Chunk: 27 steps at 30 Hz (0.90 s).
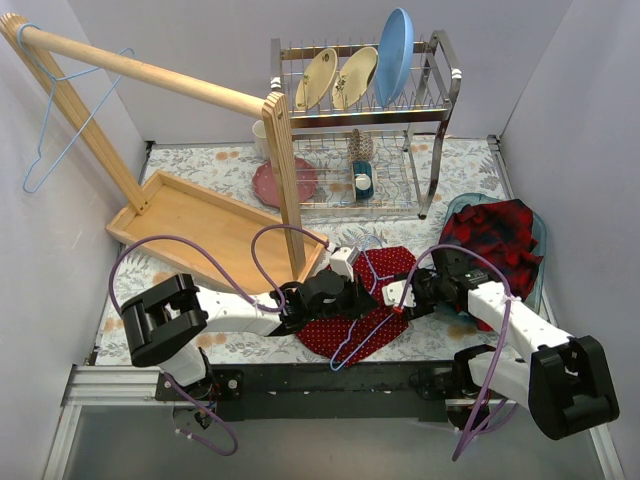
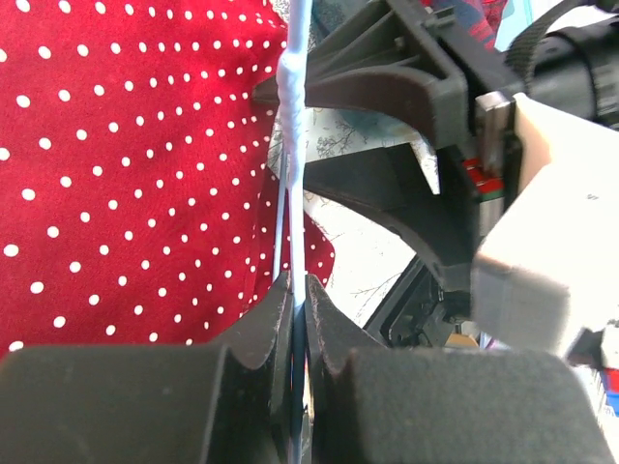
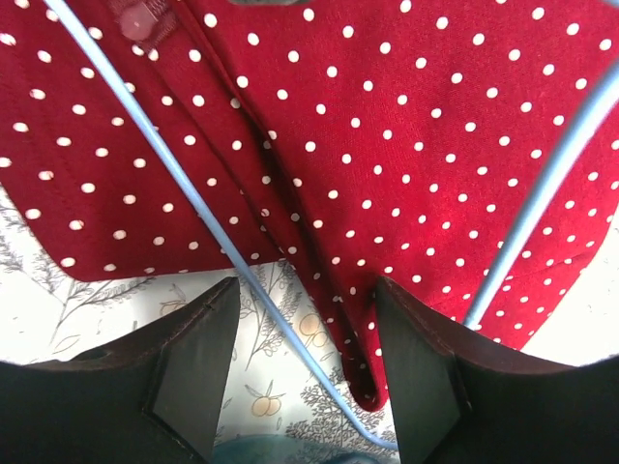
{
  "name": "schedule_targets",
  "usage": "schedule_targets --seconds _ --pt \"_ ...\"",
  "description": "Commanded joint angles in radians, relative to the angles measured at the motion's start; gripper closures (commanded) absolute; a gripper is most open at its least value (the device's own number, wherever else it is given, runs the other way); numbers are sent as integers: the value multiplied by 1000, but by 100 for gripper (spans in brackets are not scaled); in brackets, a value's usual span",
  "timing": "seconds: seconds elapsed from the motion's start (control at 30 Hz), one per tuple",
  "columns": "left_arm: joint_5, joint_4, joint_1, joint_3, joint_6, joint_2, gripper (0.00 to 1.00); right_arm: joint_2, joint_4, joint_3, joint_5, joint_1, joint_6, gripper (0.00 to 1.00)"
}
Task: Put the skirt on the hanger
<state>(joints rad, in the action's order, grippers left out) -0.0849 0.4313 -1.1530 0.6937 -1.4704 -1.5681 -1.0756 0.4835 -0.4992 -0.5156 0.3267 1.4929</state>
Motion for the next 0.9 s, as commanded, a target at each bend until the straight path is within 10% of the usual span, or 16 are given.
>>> schedule_targets --seconds 0.0,0.87 --pt "17 23 15 -13 -10 -9 100 -12 -103 17 32 18 10 35" --pt "27 -3 29 -5 21 -87 100 -27 58 -70 -58 44 0 40"
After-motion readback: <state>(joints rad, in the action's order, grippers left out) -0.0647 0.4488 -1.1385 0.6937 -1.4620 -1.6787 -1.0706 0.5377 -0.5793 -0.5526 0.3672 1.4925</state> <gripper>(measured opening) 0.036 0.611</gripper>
